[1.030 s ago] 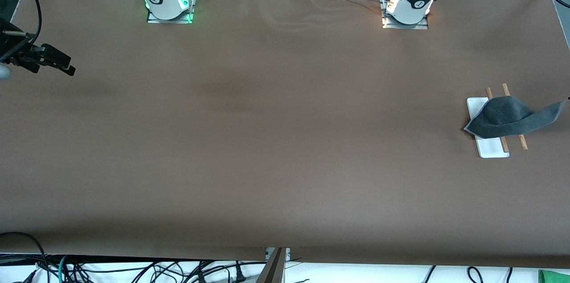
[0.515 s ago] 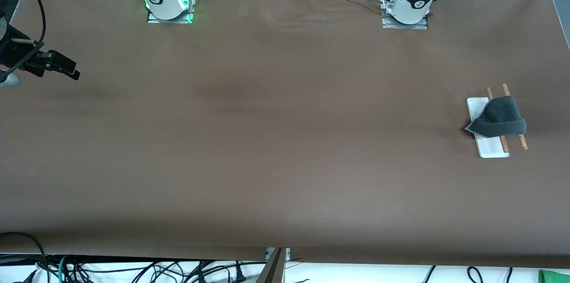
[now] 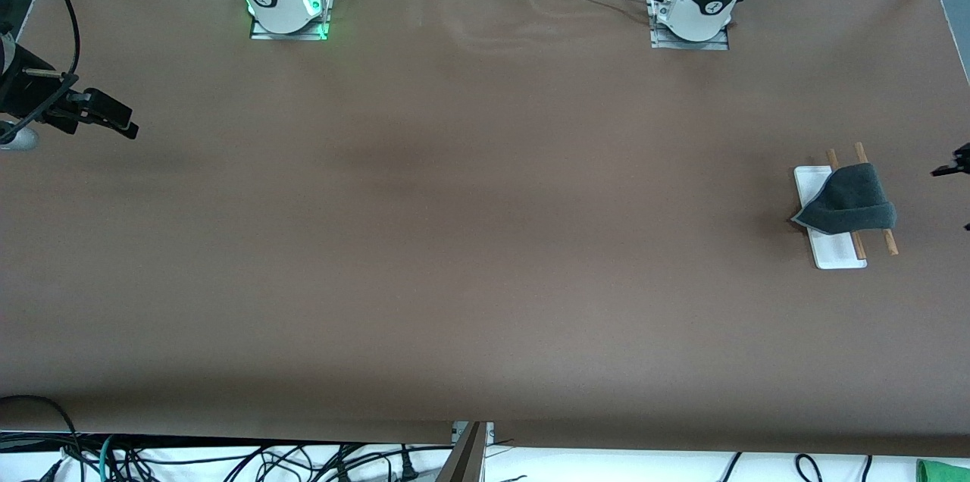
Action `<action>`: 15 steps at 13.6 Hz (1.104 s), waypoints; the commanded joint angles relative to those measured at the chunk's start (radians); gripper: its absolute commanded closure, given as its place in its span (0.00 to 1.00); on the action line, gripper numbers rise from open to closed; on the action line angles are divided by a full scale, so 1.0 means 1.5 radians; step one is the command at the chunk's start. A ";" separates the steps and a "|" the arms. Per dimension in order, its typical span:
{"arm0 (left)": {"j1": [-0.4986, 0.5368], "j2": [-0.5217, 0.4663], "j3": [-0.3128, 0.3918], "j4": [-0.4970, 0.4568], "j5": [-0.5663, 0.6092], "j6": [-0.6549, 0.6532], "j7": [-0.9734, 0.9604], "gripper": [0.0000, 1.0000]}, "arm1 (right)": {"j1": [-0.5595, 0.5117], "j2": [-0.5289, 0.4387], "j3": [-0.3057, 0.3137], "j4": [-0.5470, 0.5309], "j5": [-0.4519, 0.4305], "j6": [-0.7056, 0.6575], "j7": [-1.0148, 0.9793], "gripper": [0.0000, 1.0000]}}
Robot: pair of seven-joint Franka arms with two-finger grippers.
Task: Pass towel and hang on rack
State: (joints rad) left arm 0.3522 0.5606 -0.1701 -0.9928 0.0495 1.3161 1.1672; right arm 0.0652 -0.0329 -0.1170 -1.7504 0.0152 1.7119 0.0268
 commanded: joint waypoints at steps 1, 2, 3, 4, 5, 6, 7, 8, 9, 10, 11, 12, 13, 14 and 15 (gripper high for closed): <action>-0.056 -0.009 0.006 -0.009 0.010 -0.014 -0.113 0.00 | -0.010 0.006 0.009 0.013 -0.005 -0.002 -0.004 0.00; -0.070 -0.009 0.004 -0.011 0.007 -0.016 -0.156 0.00 | -0.010 0.006 0.009 0.013 -0.004 -0.002 -0.004 0.00; -0.100 -0.008 -0.001 -0.011 0.008 -0.016 -0.204 0.00 | -0.010 0.006 0.009 0.013 -0.004 -0.002 -0.004 0.00; -0.127 -0.008 -0.001 -0.010 0.008 -0.016 -0.236 0.00 | -0.010 0.006 0.009 0.013 -0.005 -0.003 -0.004 0.00; -0.157 -0.011 0.001 -0.018 0.010 -0.012 -0.259 0.00 | -0.010 0.006 0.009 0.012 -0.005 -0.003 -0.004 0.00; -0.197 -0.021 0.009 -0.019 0.011 -0.016 -0.298 0.00 | -0.010 0.006 0.009 0.012 -0.005 -0.003 -0.004 0.00; -0.211 -0.029 0.009 -0.032 0.008 -0.012 -0.354 0.00 | -0.010 0.006 0.009 0.012 -0.005 -0.003 -0.004 0.00; -0.231 -0.061 0.009 -0.078 0.006 0.001 -0.413 0.00 | -0.010 0.006 0.009 0.012 -0.005 -0.003 -0.004 0.00; -0.250 -0.102 0.009 -0.137 0.009 0.043 -0.476 0.00 | -0.010 0.006 0.009 0.012 -0.005 -0.003 -0.004 0.00; -0.253 -0.151 0.009 -0.209 0.007 0.091 -0.540 0.00 | -0.012 0.006 0.009 0.012 -0.004 -0.003 -0.004 0.00; -0.254 -0.196 0.009 -0.276 0.002 0.152 -0.610 0.00 | -0.010 0.006 0.009 0.012 -0.004 -0.003 -0.004 0.00; -0.255 -0.220 0.010 -0.319 -0.016 0.201 -0.666 0.00 | -0.010 0.006 0.008 0.012 -0.004 -0.003 -0.005 0.00; -0.251 -0.233 0.010 -0.343 -0.023 0.230 -0.694 0.00 | -0.012 0.006 0.008 0.012 -0.003 -0.003 -0.004 0.00; -0.250 -0.259 0.011 -0.378 -0.020 0.268 -0.701 0.00 | -0.012 0.006 0.008 0.012 -0.004 -0.003 -0.005 0.00; -0.247 -0.291 0.014 -0.424 -0.020 0.305 -0.706 0.00 | -0.012 0.006 0.009 0.012 -0.003 -0.003 -0.005 0.00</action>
State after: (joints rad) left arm -0.0330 0.2581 -0.1637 -1.4370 0.0389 1.6581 0.1462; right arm 0.0647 -0.0306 -0.1165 -1.7497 0.0152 1.7130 0.0268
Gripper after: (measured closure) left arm 0.000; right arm 0.000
